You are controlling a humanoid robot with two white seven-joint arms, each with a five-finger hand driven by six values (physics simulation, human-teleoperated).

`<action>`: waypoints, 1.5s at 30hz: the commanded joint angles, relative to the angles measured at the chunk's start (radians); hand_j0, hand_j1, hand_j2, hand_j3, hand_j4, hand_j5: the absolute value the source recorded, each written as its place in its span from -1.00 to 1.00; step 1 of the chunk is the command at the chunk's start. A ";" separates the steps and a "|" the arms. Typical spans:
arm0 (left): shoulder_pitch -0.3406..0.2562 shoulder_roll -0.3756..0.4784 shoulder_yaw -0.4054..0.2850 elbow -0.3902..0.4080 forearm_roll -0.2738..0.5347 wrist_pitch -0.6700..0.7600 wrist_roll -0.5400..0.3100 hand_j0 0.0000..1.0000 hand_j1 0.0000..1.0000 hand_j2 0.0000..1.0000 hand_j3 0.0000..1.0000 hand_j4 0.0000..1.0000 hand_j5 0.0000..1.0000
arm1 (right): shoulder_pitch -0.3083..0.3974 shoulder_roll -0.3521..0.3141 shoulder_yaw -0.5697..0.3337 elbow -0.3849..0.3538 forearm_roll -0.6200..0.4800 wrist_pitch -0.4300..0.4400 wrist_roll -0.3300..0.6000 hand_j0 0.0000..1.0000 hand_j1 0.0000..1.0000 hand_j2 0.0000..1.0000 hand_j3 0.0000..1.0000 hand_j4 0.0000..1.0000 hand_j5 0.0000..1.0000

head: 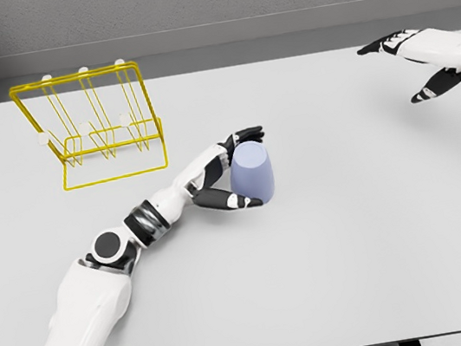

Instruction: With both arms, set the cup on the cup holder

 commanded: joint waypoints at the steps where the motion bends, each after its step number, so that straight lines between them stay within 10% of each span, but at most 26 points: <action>1: 0.000 -0.002 0.000 0.001 0.007 0.000 0.000 0.58 0.58 0.58 0.58 0.58 0.58 | 0.000 -0.002 -0.002 0.000 -0.006 0.001 -0.001 1.00 1.00 1.00 1.00 1.00 1.00; 8: 0.000 0.000 0.000 -0.001 0.009 -0.013 0.000 0.03 0.03 0.03 0.03 0.03 0.03 | 0.002 0.001 -0.002 -0.002 -0.005 0.001 -0.001 1.00 1.00 1.00 1.00 1.00 1.00; 25: 0.009 0.012 0.013 -0.034 0.024 -0.020 0.000 -0.08 -0.08 -0.08 -0.08 -0.08 -0.08 | -0.002 -0.001 -0.004 0.000 -0.006 0.001 -0.001 1.00 1.00 1.00 1.00 1.00 1.00; 45: 0.117 0.275 0.089 -0.424 0.204 -0.009 0.000 -0.08 -0.08 -0.08 -0.08 -0.08 -0.08 | 0.003 -0.005 -0.018 0.000 -0.005 0.001 -0.001 1.00 1.00 1.00 1.00 1.00 1.00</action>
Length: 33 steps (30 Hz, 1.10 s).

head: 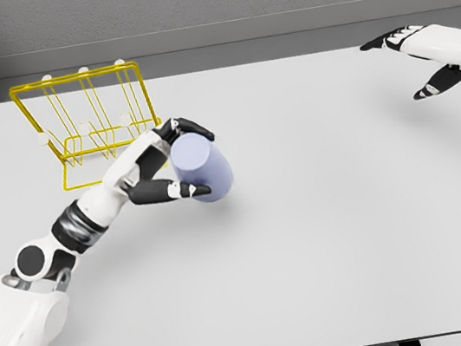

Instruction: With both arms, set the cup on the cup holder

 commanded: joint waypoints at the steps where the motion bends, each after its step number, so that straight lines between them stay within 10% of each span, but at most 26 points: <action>1: 0.000 0.036 0.018 -0.019 0.031 0.002 0.001 -0.08 -0.08 -0.08 -0.08 -0.08 -0.08 | 0.000 -0.001 -0.003 0.000 -0.006 0.001 -0.001 1.00 1.00 1.00 1.00 1.00 1.00; 15: 0.029 0.297 0.103 -0.070 0.197 0.012 0.001 -0.08 -0.08 -0.08 -0.08 -0.08 -0.08 | 0.000 -0.002 -0.003 -0.002 -0.006 0.001 -0.001 1.00 1.00 1.00 1.00 1.00 1.00; 33: -0.058 0.320 0.129 -0.018 0.227 0.049 0.001 -0.08 -0.08 -0.08 -0.08 -0.08 -0.08 | 0.000 -0.001 -0.003 -0.002 -0.005 0.001 -0.001 1.00 1.00 1.00 1.00 1.00 1.00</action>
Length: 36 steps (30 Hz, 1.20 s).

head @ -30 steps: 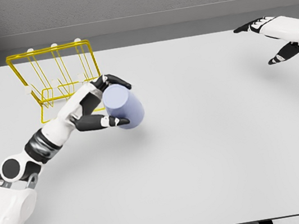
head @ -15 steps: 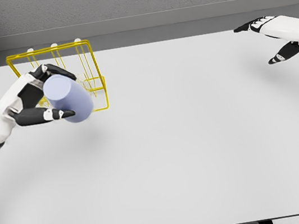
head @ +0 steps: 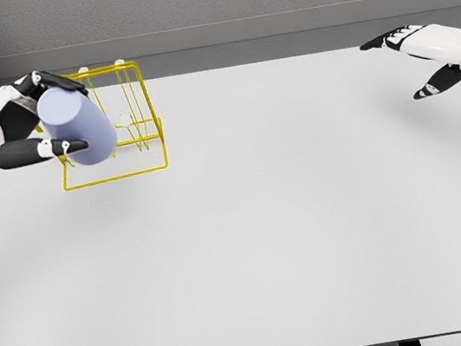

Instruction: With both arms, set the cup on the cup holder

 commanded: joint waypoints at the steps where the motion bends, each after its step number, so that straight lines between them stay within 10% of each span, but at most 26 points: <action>1: -0.002 0.015 0.001 -0.003 0.021 0.002 0.001 -0.08 -0.08 -0.08 -0.08 -0.08 -0.08 | 0.000 -0.001 -0.002 0.000 -0.008 0.001 -0.001 1.00 1.00 1.00 1.00 1.00 1.00; 36: -0.130 -0.042 -0.015 0.152 0.004 0.010 0.001 -0.09 -0.09 -0.09 -0.09 -0.09 -0.09 | 0.000 -0.001 -0.002 0.000 -0.008 0.001 -0.001 1.00 1.00 1.00 1.00 1.00 1.00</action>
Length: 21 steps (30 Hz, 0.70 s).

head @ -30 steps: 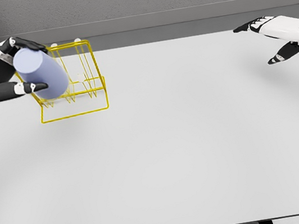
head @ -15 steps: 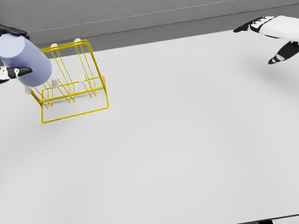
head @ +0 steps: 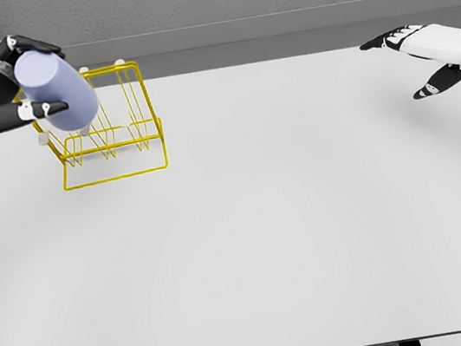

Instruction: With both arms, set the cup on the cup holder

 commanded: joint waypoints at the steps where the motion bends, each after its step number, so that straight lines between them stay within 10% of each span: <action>1: 0.000 -0.013 -0.001 0.011 -0.017 0.000 0.000 -0.09 -0.09 -0.09 -0.09 -0.09 -0.09 | 0.000 -0.001 -0.002 0.000 -0.005 0.001 -0.001 1.00 1.00 1.00 1.00 1.00 1.00; 18: 0.023 -0.016 -0.015 0.028 -0.021 -0.002 0.000 -0.09 -0.09 -0.09 -0.09 -0.09 -0.09 | 0.000 -0.001 -0.002 0.001 -0.007 0.001 -0.001 1.00 1.00 1.00 1.00 1.00 1.00; 21: 0.021 -0.015 -0.015 0.028 -0.044 -0.005 0.000 0.37 0.37 0.37 0.37 0.37 0.37 | 0.000 -0.001 -0.002 0.001 -0.007 0.001 -0.001 1.00 1.00 1.00 1.00 1.00 1.00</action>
